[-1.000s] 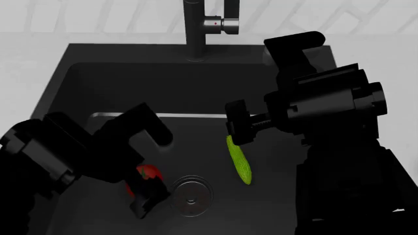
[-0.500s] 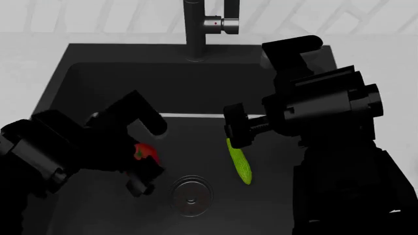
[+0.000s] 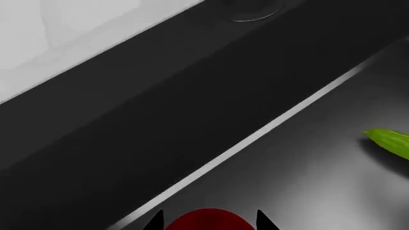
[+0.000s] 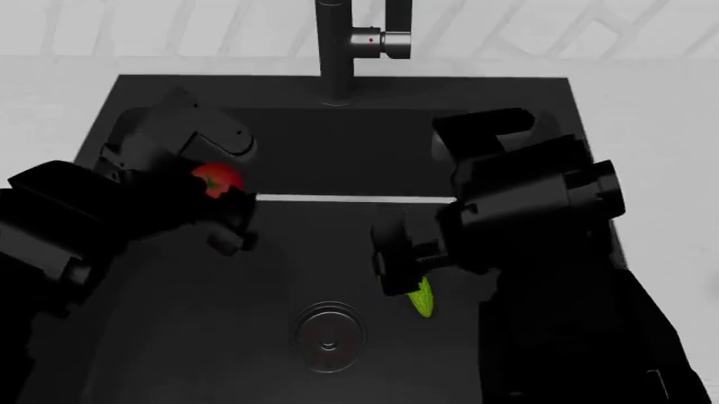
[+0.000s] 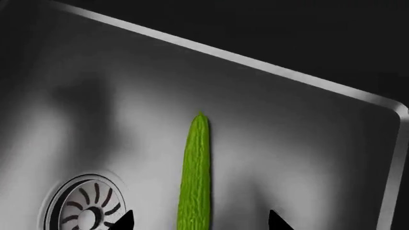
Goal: Pick the vegetables from the sink and place them on the cutting board.
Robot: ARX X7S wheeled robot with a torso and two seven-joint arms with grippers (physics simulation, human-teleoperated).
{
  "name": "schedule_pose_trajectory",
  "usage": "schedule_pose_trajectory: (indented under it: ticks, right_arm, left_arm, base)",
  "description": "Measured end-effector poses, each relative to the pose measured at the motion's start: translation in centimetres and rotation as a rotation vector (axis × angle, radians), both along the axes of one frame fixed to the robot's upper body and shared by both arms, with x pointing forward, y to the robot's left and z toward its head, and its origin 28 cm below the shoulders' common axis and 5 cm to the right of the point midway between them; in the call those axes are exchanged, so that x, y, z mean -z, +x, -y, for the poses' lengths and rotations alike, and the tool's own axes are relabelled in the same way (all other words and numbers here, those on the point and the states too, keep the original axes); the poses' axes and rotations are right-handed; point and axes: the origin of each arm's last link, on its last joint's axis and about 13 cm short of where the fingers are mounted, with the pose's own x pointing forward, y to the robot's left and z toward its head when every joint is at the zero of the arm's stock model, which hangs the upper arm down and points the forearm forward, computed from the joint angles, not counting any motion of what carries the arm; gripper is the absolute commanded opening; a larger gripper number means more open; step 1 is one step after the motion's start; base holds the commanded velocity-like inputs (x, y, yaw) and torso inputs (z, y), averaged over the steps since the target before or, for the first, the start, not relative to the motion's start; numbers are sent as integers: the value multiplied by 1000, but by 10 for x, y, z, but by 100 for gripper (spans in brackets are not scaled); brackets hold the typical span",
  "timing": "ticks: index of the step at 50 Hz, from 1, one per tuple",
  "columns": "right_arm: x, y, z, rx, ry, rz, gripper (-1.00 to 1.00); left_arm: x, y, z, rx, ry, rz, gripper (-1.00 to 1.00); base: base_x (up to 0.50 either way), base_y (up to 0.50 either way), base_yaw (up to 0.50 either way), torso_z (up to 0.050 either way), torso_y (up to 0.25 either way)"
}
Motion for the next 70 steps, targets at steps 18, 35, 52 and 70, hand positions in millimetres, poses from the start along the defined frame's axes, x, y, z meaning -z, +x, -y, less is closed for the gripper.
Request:
schedule_pose_trajectory:
  ticks: [18,35,52,70]
  right_arm:
    - [27,-4,-7,-4,-5,-57,100]
    - [37,-6,-7,-8,-25,-65,100]
    - [39,-5,-6,-33,-62,-59,-100]
    - [41,-7,-8,0,-23,-65,-100]
  left_arm:
    - [-4,1,-2,-41,-13,40,-100]
    - [0,1,-4,-53,-24,38,-100]
    - [4,0,-6,-61,-27,32,-100]
    - [3,1,-6,-54,-61,54,-100]
  base:
    - [0,0,0,0,0]
    - [1,0,0,-1,-1]
    - [6,1,4,-4,-6]
    - [3,1,3,-2,-5]
